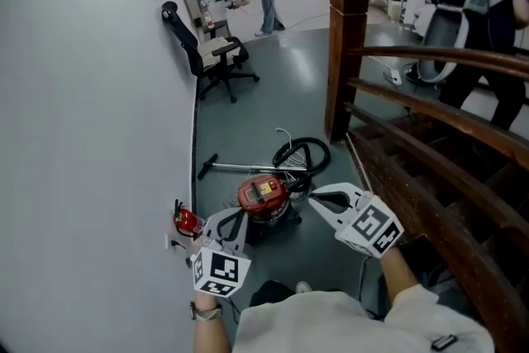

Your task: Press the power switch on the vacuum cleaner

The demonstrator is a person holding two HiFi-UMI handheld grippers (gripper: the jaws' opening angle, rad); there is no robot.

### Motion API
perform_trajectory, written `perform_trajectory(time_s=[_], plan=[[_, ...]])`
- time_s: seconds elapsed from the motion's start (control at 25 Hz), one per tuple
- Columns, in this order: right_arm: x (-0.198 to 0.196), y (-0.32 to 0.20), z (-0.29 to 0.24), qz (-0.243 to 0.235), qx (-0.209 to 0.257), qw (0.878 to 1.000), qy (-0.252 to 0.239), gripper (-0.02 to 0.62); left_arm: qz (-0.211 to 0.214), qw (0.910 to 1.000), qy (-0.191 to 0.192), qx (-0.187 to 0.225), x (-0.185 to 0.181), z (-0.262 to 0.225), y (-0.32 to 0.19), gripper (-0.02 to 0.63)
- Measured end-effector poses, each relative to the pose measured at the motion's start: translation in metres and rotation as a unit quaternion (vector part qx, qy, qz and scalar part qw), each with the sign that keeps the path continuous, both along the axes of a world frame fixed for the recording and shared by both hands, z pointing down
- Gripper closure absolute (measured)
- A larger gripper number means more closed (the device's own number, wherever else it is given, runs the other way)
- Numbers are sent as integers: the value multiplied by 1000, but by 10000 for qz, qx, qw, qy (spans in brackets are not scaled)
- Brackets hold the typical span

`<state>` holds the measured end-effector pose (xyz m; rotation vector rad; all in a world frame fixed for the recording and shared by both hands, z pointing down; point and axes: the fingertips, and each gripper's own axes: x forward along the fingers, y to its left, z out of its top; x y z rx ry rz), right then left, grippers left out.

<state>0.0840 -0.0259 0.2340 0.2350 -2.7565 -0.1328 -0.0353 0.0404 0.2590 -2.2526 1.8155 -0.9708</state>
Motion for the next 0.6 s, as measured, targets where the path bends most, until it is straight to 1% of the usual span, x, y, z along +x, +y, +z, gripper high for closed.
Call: perform_trajectory(time_s=[0.12,0.36,0.48,0.6], plan=[[-11,-8,3,-45,-30,10000,19,568,-38,10000,48,-29,-11,3,-7,608],[-29,-29,8,27,-111,9999,73,568,25,9999,133,-93,-30,16,-29,608],[-44,-43,10,40,49,9999,93,568,108,9998,157,-100,-45,19,-47,608],[-59,-57,10,108,376,9992,30,566,142,9995,242,-122,-59,25,-62,607]])
